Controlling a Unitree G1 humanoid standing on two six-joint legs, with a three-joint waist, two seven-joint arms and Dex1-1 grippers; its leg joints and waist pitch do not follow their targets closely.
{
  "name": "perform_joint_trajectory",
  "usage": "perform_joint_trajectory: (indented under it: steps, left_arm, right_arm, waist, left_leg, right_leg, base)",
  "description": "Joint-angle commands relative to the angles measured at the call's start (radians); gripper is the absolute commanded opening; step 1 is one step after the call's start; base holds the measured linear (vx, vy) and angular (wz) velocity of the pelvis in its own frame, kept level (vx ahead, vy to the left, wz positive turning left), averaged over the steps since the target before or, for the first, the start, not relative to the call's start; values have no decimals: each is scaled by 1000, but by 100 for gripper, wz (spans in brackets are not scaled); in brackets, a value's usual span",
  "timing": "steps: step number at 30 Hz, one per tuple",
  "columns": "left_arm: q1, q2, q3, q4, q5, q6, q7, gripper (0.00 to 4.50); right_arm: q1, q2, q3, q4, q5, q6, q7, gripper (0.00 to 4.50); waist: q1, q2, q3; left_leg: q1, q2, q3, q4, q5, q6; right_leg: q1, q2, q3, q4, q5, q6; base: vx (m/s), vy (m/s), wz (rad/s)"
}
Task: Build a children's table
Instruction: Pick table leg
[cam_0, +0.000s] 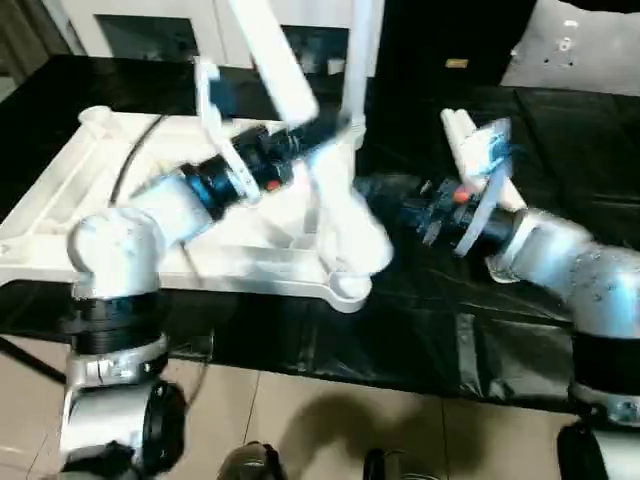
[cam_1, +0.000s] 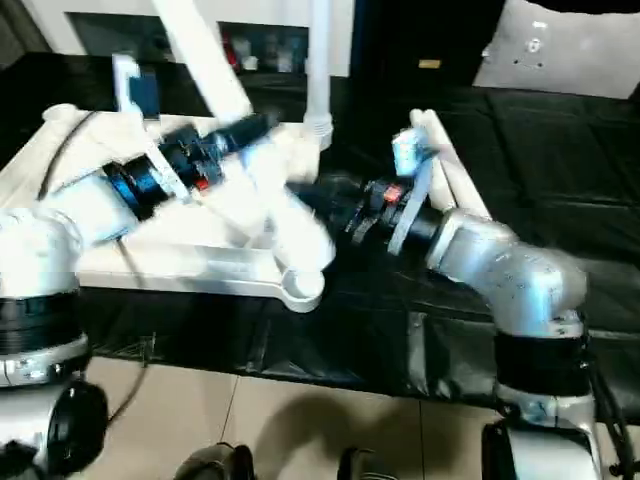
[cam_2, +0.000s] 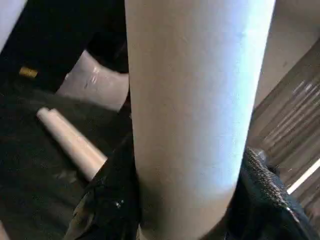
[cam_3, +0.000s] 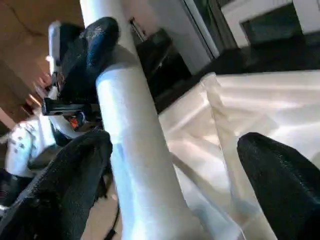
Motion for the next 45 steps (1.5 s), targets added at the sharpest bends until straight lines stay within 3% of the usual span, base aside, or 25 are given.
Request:
perform_joint_trajectory:
  steps: [1,6,15,22,23,30,38,41,43,45]
  left_arm:
    - [-18,-7,33,11,-51,12,27,185]
    - [-22,-14,62,10,-93,35,38,185]
    - [-13,1,41,-11,-124,55,45,185]
    - [15,48,-32,-64,-73,41,-63,185]
    - [38,93,-104,-96,-18,11,-146,185]
    - [76,203,-273,-91,107,-96,-373,185]
    - [58,219,-333,-101,105,-127,-535,185]
    - [43,222,-358,-97,111,-150,-587,185]
    - [34,222,-372,-89,127,-169,-613,185]
    - [27,219,-378,-85,137,-185,-631,185]
  right_arm:
    - [-5,5,-30,14,35,21,-16,448]
    - [-5,7,-54,20,54,36,-34,448]
    - [-8,2,-61,20,70,54,-47,448]
    - [-5,-22,-38,10,60,44,-6,448]
    - [8,-57,9,-16,31,7,81,448]
    - [53,-186,189,-75,-72,-105,381,448]
    - [28,-226,301,-40,-149,-181,523,448]
    - [12,-235,344,-14,-175,-205,582,448]
    - [4,-238,361,-3,-181,-211,618,421]
    - [-1,-239,370,6,-186,-215,633,414]
  waist:
    - [3,-9,-103]
    - [3,-11,-105]
    - [4,-11,-106]
    - [6,-12,-107]
    - [6,-14,-106]
    - [5,-16,-101]
    - [0,-15,-100]
    - [-1,-17,-99]
    - [-1,-21,-98]
    - [-1,-19,-98]
  left_leg:
    - [13,30,-15,-55,-40,44]
    - [11,30,-15,-54,-20,46]
    - [11,30,-15,-55,-24,33]
    - [12,32,-17,-56,-15,38]
    - [9,34,-17,-56,-14,40]
    - [13,38,-17,-59,-45,46]
    - [12,38,-17,-56,-51,50]
    - [12,38,-16,-55,-62,53]
    - [11,38,-16,-56,-59,55]
    - [11,39,-17,-55,-57,59]
  right_leg:
    - [68,-66,42,-60,-149,-220]
    - [68,-65,41,-60,-139,-204]
    - [68,-65,41,-62,-159,-188]
    - [69,-65,41,-59,-155,-181]
    - [71,-67,42,-58,-159,-166]
    - [65,-69,44,-64,-217,-144]
    - [66,-71,44,-60,-206,-199]
    - [65,-71,44,-62,-221,-205]
    - [67,-71,46,-62,-221,-200]
    - [66,-71,45,-61,-222,-199]
  base:
    - [0,0,0]
    - [0,0,0]
    - [0,0,0]
    - [0,0,0]
    - [0,0,0]
    - [0,0,0]
    - [0,0,0]
    - [0,0,0]
    - [0,0,0]
    - [0,0,0]
